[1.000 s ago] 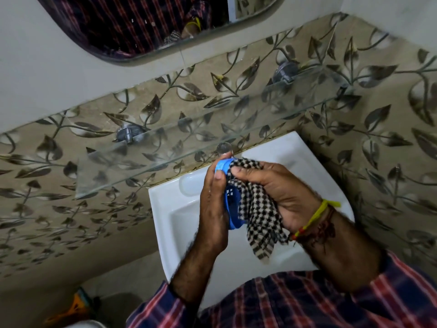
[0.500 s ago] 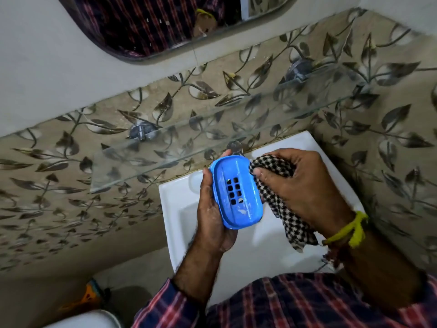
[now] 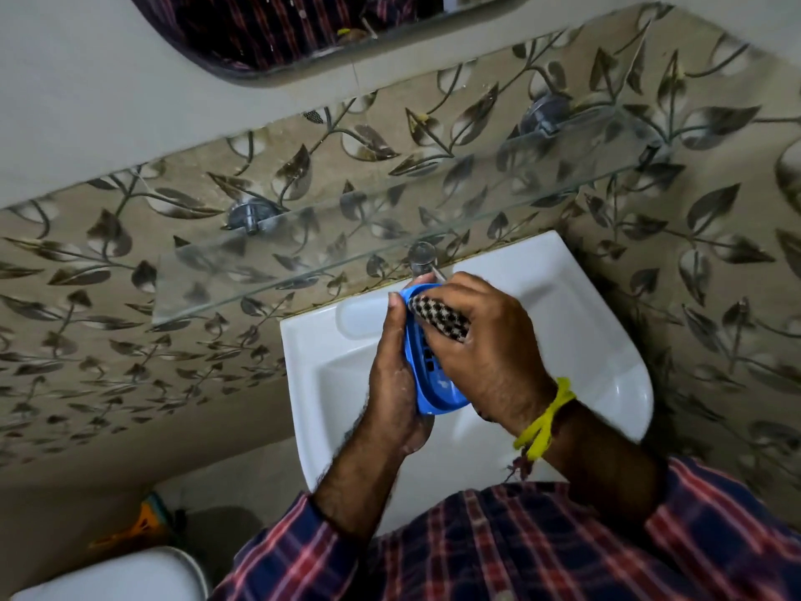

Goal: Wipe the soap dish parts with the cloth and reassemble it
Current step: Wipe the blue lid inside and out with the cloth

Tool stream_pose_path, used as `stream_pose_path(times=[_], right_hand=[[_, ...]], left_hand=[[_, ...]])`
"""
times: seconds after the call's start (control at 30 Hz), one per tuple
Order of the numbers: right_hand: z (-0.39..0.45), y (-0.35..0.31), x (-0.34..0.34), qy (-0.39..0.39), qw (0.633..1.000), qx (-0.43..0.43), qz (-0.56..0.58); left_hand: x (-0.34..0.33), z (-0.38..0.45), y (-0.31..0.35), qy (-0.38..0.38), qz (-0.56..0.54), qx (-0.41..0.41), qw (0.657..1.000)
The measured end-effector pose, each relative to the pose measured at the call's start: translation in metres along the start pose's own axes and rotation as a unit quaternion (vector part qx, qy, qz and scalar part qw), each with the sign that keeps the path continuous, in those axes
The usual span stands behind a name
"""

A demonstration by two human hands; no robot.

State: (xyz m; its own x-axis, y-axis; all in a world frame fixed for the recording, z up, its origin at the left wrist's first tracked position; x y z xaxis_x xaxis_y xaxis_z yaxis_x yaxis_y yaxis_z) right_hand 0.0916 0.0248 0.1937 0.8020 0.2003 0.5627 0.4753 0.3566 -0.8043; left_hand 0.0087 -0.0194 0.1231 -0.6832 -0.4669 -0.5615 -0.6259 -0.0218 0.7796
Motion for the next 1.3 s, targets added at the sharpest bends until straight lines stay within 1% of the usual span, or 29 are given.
stream_pose_path(times=[0.03,0.07,0.1,0.13,0.2,0.27,0.33,0.4,0.47,0.53,0.6,0.67,0.73,0.87,1.0,1.13,1.17,1.27,1.3], right_hand=[[-0.002,0.000,0.000,-0.032,0.999,0.017,-0.003],[-0.003,0.000,0.001,-0.049,0.998,0.030,-0.028],[-0.004,0.000,0.004,-0.044,0.996,0.037,-0.063],[-0.001,0.000,0.007,-0.024,0.995,0.035,-0.087],[0.006,-0.001,0.012,0.009,0.997,0.021,-0.077],[0.005,-0.004,0.008,-0.022,0.998,0.032,-0.046],[-0.002,-0.004,0.004,-0.050,0.996,0.049,-0.063],[-0.003,-0.002,0.007,-0.028,0.994,0.046,-0.097],[0.001,-0.002,0.008,-0.004,0.995,0.037,-0.095],[-0.001,-0.004,0.003,-0.040,0.995,0.051,-0.080],[-0.011,-0.005,0.000,-0.073,0.990,0.073,-0.096],[-0.013,-0.003,0.003,-0.056,0.990,0.065,-0.115],[-0.007,-0.003,0.003,-0.042,0.992,0.050,-0.105],[-0.018,-0.008,-0.004,-0.117,0.980,0.103,-0.120],[-0.012,-0.005,-0.001,-0.075,0.987,0.077,-0.122],[-0.026,-0.008,-0.009,-0.153,0.970,0.126,-0.139],[-0.028,-0.006,-0.006,-0.153,0.969,0.127,-0.149],[-0.017,-0.003,-0.002,-0.116,0.977,0.097,-0.150],[-0.016,-0.005,-0.004,-0.123,0.976,0.104,-0.146]], left_hand=[[0.001,0.000,0.000,-0.004,-0.003,0.000,1.000],[0.000,0.000,-0.001,-0.010,0.000,0.003,1.000],[-0.001,0.000,-0.004,-0.017,0.007,0.008,1.000],[-0.003,0.000,-0.005,-0.022,0.015,0.015,1.000],[-0.008,0.000,-0.008,-0.021,0.007,0.024,0.999],[-0.008,0.003,-0.004,-0.022,-0.008,0.017,1.000],[-0.007,0.004,-0.001,-0.026,-0.003,0.016,1.000],[-0.005,0.003,-0.006,-0.018,0.010,0.026,0.999],[-0.003,0.002,-0.009,-0.014,0.010,0.030,0.999],[-0.002,0.004,-0.005,-0.028,-0.001,0.027,0.999],[-0.001,0.006,-0.001,-0.047,0.004,0.020,0.999],[-0.002,0.008,-0.002,-0.047,0.019,0.018,0.999],[-0.003,0.010,-0.001,-0.041,0.024,0.009,0.999],[0.000,0.016,0.008,-0.071,0.018,-0.017,0.997],[0.000,0.013,0.005,-0.069,0.029,-0.017,0.997],[0.005,0.016,0.010,-0.071,0.020,-0.020,0.997],[0.005,0.016,0.011,-0.069,0.023,-0.023,0.997],[0.002,0.014,0.012,-0.060,0.023,-0.027,0.998],[0.002,0.015,0.013,-0.062,0.020,-0.027,0.997]])
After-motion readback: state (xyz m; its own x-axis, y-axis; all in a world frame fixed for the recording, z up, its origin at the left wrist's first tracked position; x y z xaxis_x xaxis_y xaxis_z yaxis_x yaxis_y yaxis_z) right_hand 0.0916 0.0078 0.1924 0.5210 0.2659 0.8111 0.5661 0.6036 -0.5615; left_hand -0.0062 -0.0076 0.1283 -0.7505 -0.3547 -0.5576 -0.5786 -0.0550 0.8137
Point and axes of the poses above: each hand's wrist, its own z-axis towards the middle knuckle, its own x-axis out of the back of the hand, y = z × x, the point moved 6 cm from there along z, towards the middle knuckle, and after that the axes turned 10 degrees about -x, right-handed, at the moved point
